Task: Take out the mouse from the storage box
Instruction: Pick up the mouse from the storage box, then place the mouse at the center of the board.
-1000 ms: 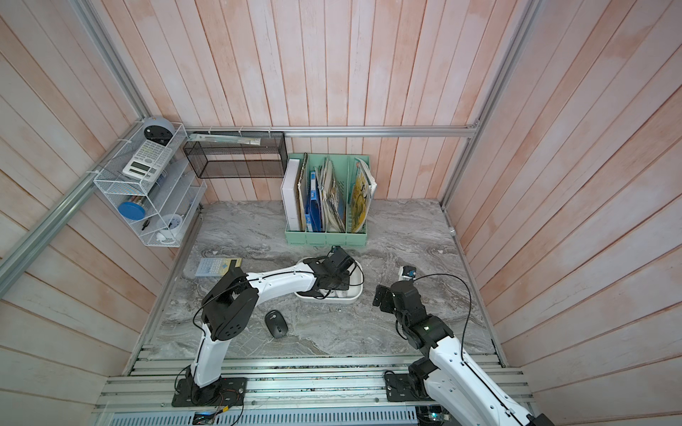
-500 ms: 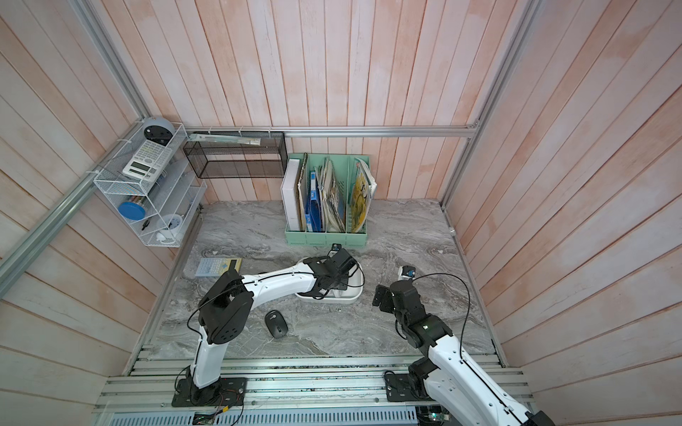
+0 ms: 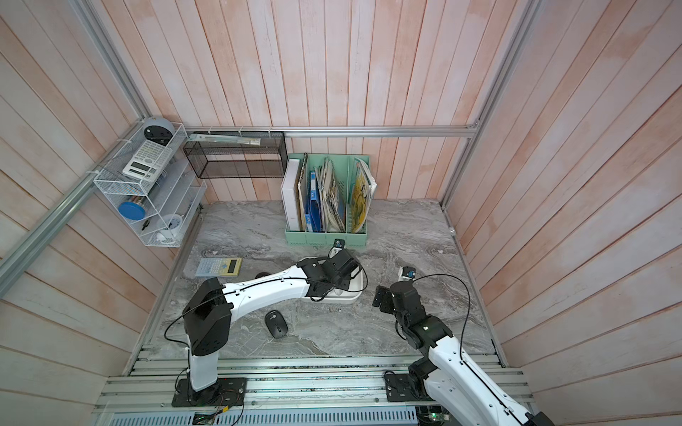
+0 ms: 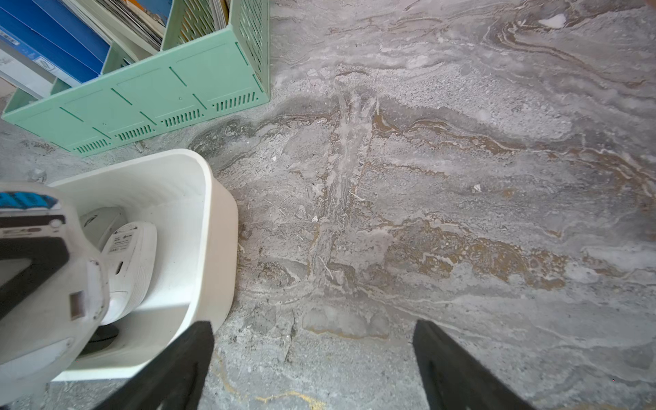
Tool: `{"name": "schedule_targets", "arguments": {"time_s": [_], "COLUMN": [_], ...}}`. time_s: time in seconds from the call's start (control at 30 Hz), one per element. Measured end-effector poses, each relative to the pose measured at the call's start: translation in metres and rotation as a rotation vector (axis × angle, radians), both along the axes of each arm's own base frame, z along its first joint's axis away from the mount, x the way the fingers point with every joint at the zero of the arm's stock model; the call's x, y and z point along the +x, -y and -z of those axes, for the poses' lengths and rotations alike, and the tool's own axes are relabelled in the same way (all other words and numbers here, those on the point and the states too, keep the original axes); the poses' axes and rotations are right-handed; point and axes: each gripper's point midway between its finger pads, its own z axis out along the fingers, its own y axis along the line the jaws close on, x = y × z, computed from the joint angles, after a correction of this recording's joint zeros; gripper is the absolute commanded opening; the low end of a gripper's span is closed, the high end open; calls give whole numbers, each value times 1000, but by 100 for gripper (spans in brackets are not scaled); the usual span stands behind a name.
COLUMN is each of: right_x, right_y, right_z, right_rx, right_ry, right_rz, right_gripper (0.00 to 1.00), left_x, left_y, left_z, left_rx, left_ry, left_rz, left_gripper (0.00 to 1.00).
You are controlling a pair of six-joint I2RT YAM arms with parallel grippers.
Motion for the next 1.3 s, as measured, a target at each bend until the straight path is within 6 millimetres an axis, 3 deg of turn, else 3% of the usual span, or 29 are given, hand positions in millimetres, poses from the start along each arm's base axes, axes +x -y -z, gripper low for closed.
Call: {"name": "schedule_targets", "arguments": {"time_s": [0.2, 0.37, 0.53, 0.97, 1.1, 1.3], "right_x": [1, 2, 2, 2, 2, 2], "right_y": [0, -1, -2, -2, -2, -2], "right_z": [-1, -2, -2, 0, 1, 1], "right_rx": [3, 6, 7, 3, 2, 2], "right_ry": [6, 9, 10, 2, 1, 1], "right_rz": [-1, -2, -2, -2, -2, -2], "right_gripper": [95, 95, 95, 95, 95, 95], "left_x": [-16, -23, -40, -112, -121, -124], "left_y": [-14, -36, -63, -141, -154, -155], "left_z": [-23, -27, -18, 10, 19, 30], "left_rx": [-6, 22, 96, 284, 340, 391], "left_ry": [32, 49, 42, -11, -21, -25], "left_rz": [7, -11, -19, -17, -23, -20], "left_gripper": [28, 28, 27, 27, 27, 27]}}
